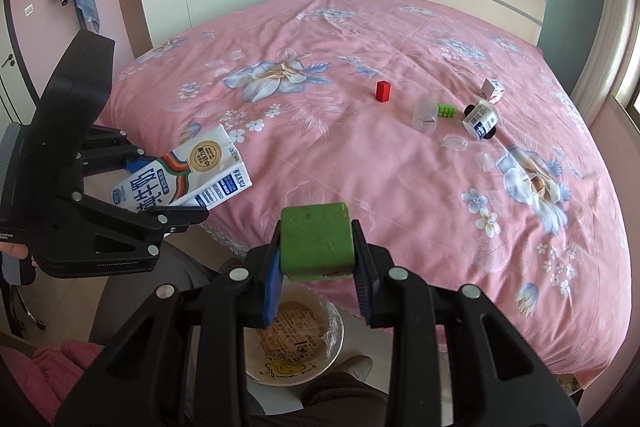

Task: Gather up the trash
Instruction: 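Lift the milk carton and green cube and carry both toward the trash bin, then lower both tools into the bin and open them, dropping carton and cube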

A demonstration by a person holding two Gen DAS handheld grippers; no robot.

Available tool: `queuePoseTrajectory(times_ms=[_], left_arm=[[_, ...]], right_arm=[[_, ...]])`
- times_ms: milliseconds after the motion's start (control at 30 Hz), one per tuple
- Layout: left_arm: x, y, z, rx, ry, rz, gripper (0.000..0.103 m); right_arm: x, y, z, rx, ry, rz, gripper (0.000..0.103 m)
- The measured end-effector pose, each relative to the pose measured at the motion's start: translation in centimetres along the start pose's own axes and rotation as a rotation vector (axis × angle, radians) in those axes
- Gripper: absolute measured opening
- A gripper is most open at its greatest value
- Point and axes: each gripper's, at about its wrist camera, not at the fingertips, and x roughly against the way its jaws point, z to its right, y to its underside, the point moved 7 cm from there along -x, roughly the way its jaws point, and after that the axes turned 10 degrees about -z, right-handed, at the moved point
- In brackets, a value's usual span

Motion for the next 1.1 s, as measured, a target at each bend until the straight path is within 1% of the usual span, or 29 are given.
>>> queuePoseTrajectory(times_ms=[400, 467, 700, 933, 1100], left_arm=[[-7.9, 2.6, 2.5, -0.029, 0.033, -0.153, 0.048], [-9.3, 2.9, 3.1, -0.038, 0.029, -0.173, 0.048], [-13.1, 4.5, 5.1, -0.060, 0.056, -0.247, 0.048], [-16.6, 6.1, 6.3, -0.043, 0.103, -0.313, 0.048], [-19.2, 7.3, 6.1, -0.014, 0.131, -0.362, 0.048]], right_arm=[[-8.6, 5.7, 0.0, -0.052, -0.086, -0.166, 0.032], [-9.7, 6.8, -0.2, -0.056, -0.095, -0.193, 0.032], [-13.2, 10.1, -0.6, -0.085, -0.132, -0.278, 0.032], [-16.1, 13.0, -0.9, -0.125, -0.171, -0.348, 0.032], [-18.2, 14.7, -1.4, -0.149, -0.198, -0.402, 0.032]])
